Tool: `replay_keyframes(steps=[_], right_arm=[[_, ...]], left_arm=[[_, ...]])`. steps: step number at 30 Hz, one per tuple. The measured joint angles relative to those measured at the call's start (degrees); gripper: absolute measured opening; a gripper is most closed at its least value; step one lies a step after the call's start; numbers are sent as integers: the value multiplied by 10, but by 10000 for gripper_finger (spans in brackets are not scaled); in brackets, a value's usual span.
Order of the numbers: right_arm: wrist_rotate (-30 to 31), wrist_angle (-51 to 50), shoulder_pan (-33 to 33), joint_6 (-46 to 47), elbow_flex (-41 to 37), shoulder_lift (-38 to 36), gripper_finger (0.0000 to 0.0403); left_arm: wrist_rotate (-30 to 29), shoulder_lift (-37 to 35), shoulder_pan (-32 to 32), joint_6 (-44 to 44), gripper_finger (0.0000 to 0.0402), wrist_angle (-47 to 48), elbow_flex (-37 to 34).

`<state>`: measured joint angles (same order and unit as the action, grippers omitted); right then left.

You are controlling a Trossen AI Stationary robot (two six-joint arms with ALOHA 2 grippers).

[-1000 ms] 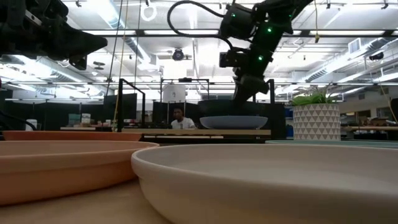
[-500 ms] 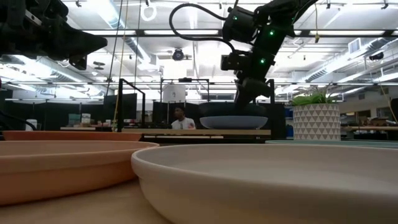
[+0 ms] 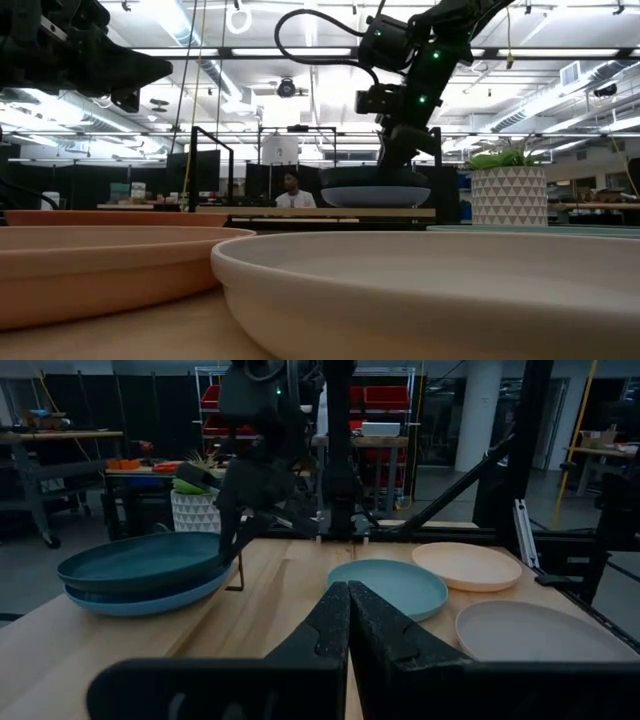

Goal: Place and stack plates onto a shelf
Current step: Stack the dark green plate on top of the light blue plate

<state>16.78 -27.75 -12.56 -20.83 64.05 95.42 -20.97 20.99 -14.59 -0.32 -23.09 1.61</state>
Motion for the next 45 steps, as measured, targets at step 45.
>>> replay_keyframes(steps=[45], right_arm=[[45,-24,0,-28,0,0,50]], left_arm=[[0,0,0,0,9,0,0]])
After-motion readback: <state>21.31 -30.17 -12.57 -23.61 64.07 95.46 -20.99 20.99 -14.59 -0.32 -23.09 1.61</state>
